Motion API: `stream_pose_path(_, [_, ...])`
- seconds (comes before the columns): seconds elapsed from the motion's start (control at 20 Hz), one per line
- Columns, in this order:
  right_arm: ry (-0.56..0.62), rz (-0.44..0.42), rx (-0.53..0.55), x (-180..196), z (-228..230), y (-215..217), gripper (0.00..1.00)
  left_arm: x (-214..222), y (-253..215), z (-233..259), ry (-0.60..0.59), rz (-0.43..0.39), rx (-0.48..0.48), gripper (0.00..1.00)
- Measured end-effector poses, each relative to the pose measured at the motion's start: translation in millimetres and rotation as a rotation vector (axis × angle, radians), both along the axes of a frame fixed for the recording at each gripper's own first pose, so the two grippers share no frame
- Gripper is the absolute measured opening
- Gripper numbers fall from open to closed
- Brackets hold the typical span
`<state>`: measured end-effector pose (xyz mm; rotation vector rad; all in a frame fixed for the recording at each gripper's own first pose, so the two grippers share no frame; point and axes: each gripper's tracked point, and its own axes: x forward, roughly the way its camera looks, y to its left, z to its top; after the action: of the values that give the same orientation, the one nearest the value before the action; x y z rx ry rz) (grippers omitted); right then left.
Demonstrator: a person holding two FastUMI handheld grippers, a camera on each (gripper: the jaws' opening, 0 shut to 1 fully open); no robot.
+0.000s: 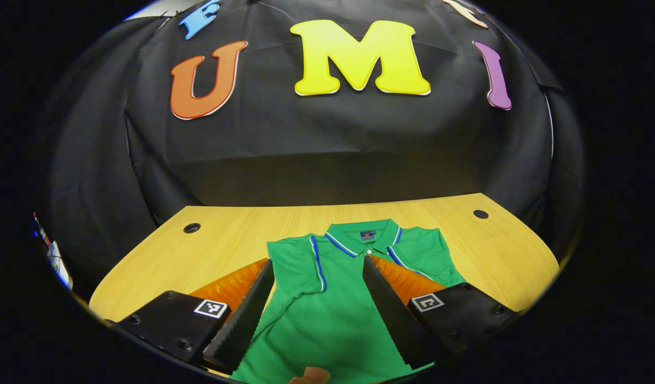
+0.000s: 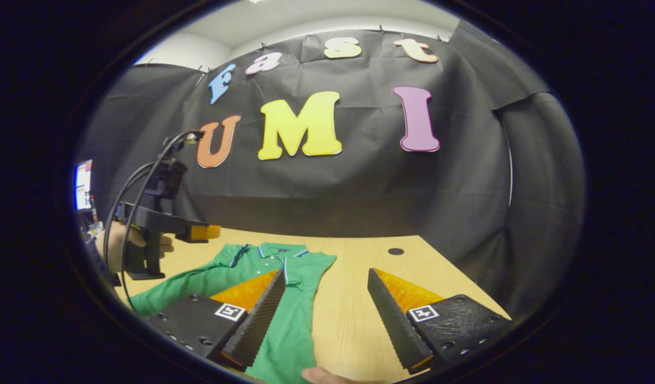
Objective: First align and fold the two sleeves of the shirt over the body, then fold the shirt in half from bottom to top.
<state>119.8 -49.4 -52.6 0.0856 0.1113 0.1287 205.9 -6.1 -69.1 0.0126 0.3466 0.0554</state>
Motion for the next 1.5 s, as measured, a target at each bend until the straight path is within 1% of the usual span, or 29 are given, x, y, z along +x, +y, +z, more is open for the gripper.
stream_pose_path(0.1, [-0.003, 0.003, -0.022, -10, 6, 8, 0.95, -35, 5, -5, -0.005, -0.009, -0.016, 1.00])
stream_pose_path(0.25, [-0.004, 0.026, -0.047, -25, 13, 24, 0.95, -78, 21, -13, -0.041, -0.005, 0.037, 1.00])
stream_pose_path(0.3, [0.002, 0.032, -0.070, -29, 13, 28, 0.95, -92, 23, -18, -0.044, -0.009, 0.036, 1.00])
stream_pose_path(0.4, [-0.030, -0.004, -0.091, -42, 24, 24, 0.95, -122, 26, -32, -0.040, -0.018, -0.007, 1.00])
stream_pose_path(0.45, [-0.055, -0.025, -0.055, -47, 29, 23, 0.95, -138, 29, -37, -0.033, -0.021, -0.026, 1.00])
stream_pose_path(0.55, [-0.078, -0.029, 0.007, -67, 26, 27, 0.95, -163, 40, -45, -0.046, -0.003, -0.026, 1.00])
stream_pose_path(0.65, [-0.075, -0.074, -0.002, -78, 9, 13, 0.94, -187, 49, -53, -0.061, 0.005, -0.014, 1.00])
stream_pose_path(0.7, [-0.067, -0.081, -0.006, -86, 3, 10, 0.95, -198, 51, -58, -0.067, 0.001, -0.004, 1.00])
stream_pose_path(0.75, [-0.060, -0.078, -0.005, -94, -3, 11, 0.96, -205, 53, -62, -0.075, -0.003, 0.006, 1.00])
stream_pose_path(0.85, [-0.052, -0.066, -0.005, -111, -14, 13, 0.95, -221, 53, -71, -0.078, -0.020, 0.010, 1.00])
stream_pose_path(1.0, [-0.047, -0.061, 0.014, -137, -36, 22, 0.95, -244, 55, -84, -0.074, -0.027, 0.010, 1.00])
stream_pose_path(1.1, [-0.033, -0.038, -0.012, -149, -56, 35, 0.95, -253, 53, -91, -0.083, -0.038, 0.024, 1.00])
stream_pose_path(1.2, [0.013, -0.033, -0.048, -155, -84, 39, 0.95, -264, 47, -103, -0.071, -0.061, 0.020, 1.00])
stream_pose_path(1.25, [0.044, -0.020, -0.047, -157, -99, 44, 0.95, -268, 46, -107, -0.062, -0.066, 0.023, 1.00])
stream_pose_path(1.35, [0.103, -0.020, -0.057, -157, -123, 45, 0.95, -270, 57, -109, -0.075, -0.033, 0.027, 1.00])
stream_pose_path(1.45, [0.148, -0.031, -0.064, -155, -141, 43, 0.97, -269, 62, -117, -0.062, -0.022, 0.005, 1.00])
stream_pose_path(1.5, [0.171, -0.036, -0.058, -153, -148, 41, 0.95, -269, 64, -119, -0.058, -0.020, 0.000, 1.00])
